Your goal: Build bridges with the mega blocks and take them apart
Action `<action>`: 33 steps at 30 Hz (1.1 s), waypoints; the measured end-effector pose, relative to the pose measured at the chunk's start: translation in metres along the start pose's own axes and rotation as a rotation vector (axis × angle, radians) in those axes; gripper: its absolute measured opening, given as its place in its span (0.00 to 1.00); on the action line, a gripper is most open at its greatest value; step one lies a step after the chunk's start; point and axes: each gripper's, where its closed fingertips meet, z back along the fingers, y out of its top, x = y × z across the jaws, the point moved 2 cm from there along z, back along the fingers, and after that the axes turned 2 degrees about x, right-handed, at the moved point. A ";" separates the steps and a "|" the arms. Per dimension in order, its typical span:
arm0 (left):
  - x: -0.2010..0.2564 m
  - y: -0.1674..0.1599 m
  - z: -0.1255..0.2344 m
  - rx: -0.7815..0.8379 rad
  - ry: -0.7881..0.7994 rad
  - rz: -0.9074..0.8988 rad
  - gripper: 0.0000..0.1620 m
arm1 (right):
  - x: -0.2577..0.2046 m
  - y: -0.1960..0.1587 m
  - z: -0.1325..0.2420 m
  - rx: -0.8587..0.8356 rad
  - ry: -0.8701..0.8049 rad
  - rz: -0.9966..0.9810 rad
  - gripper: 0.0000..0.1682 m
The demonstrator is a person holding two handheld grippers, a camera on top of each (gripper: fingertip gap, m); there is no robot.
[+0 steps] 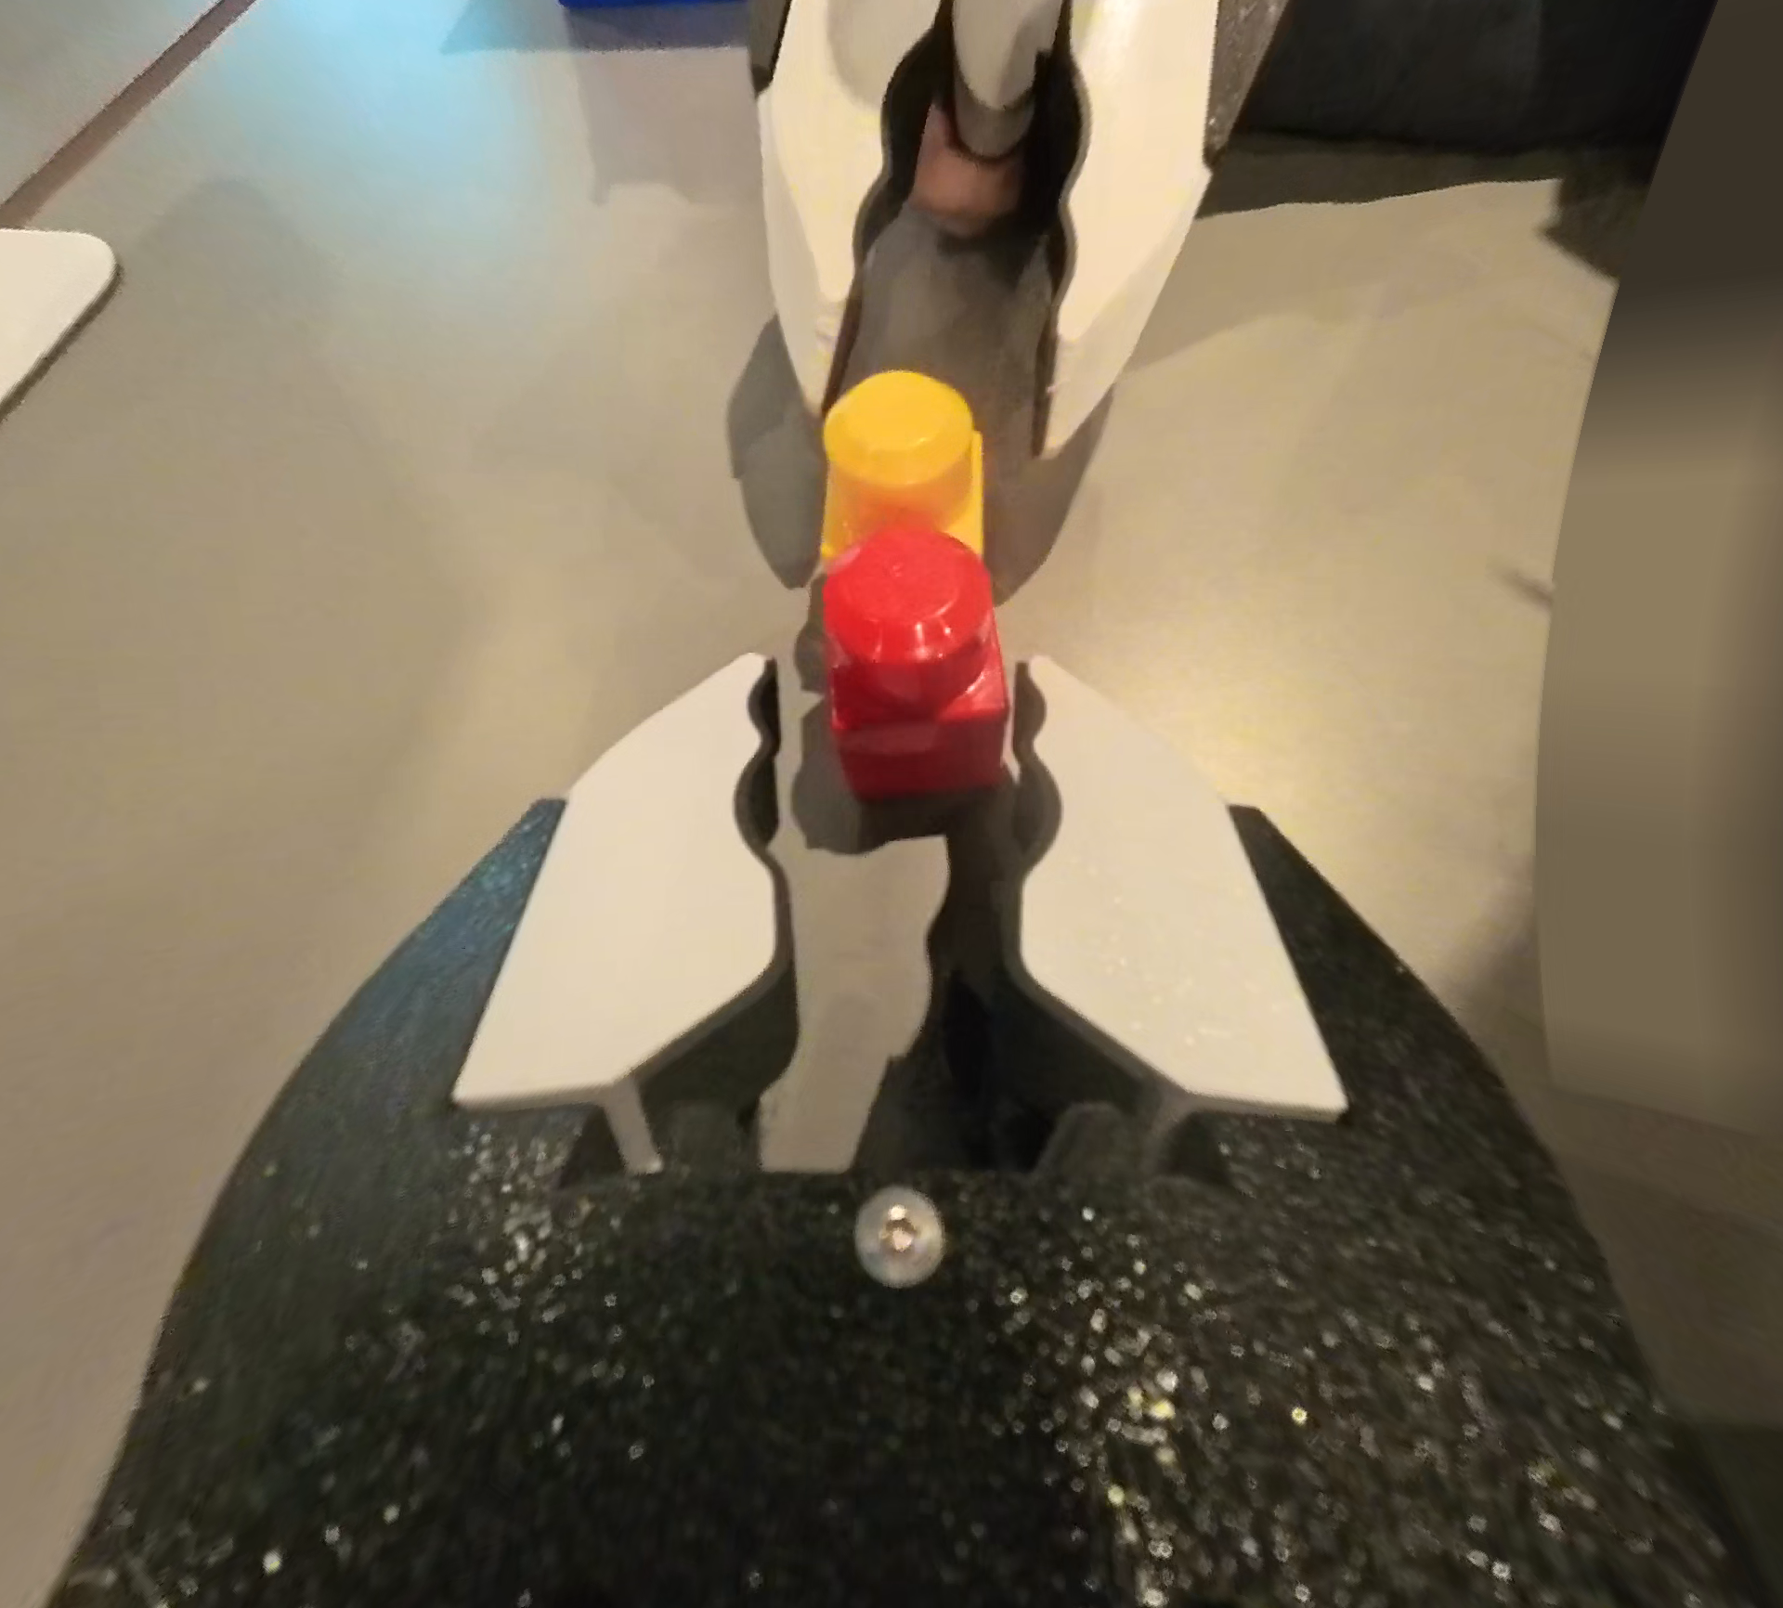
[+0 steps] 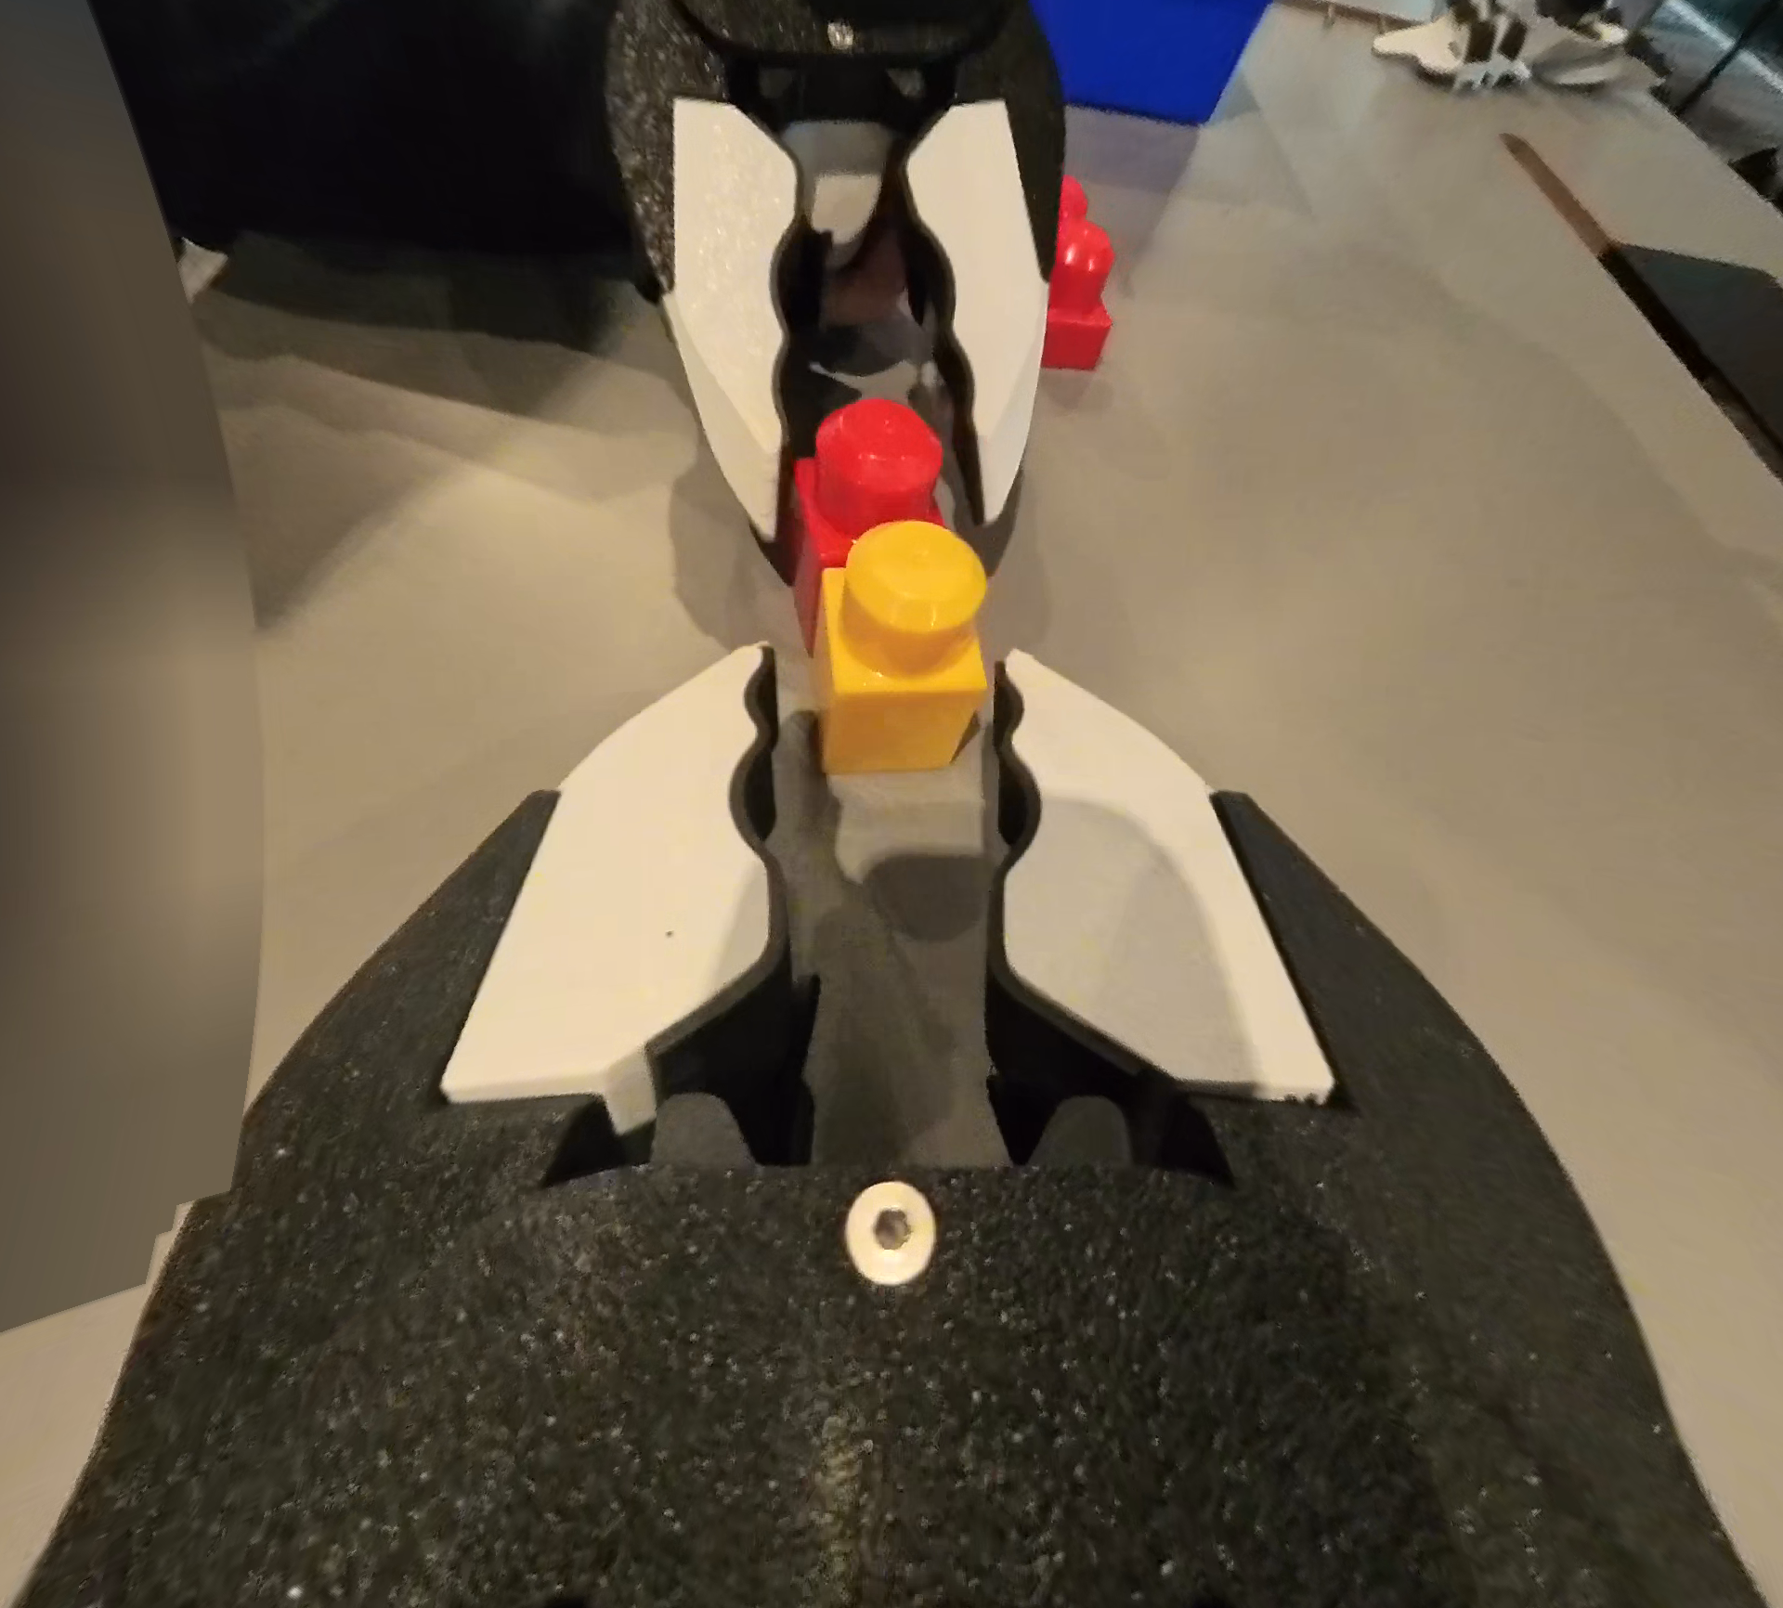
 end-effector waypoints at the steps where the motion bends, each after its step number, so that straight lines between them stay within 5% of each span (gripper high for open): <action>1: -0.001 0.001 0.002 0.005 0.006 0.006 0.30 | 0.000 0.002 0.003 0.023 0.008 -0.001 0.25; 9: -0.008 0.018 0.036 0.128 0.185 0.067 0.34 | 0.030 0.026 0.031 0.335 -0.195 0.007 0.22; 17: -0.008 0.038 0.061 0.253 0.636 0.222 0.37 | 0.053 0.030 0.050 0.440 -0.476 0.094 0.19; 25: 0.017 0.027 0.042 0.218 0.881 0.441 0.60 | 0.055 0.030 0.051 0.433 -0.564 0.143 0.16; 33: 0.019 0.017 0.018 0.063 1.146 0.472 0.84 | 0.048 0.034 0.051 0.474 -0.551 0.151 0.15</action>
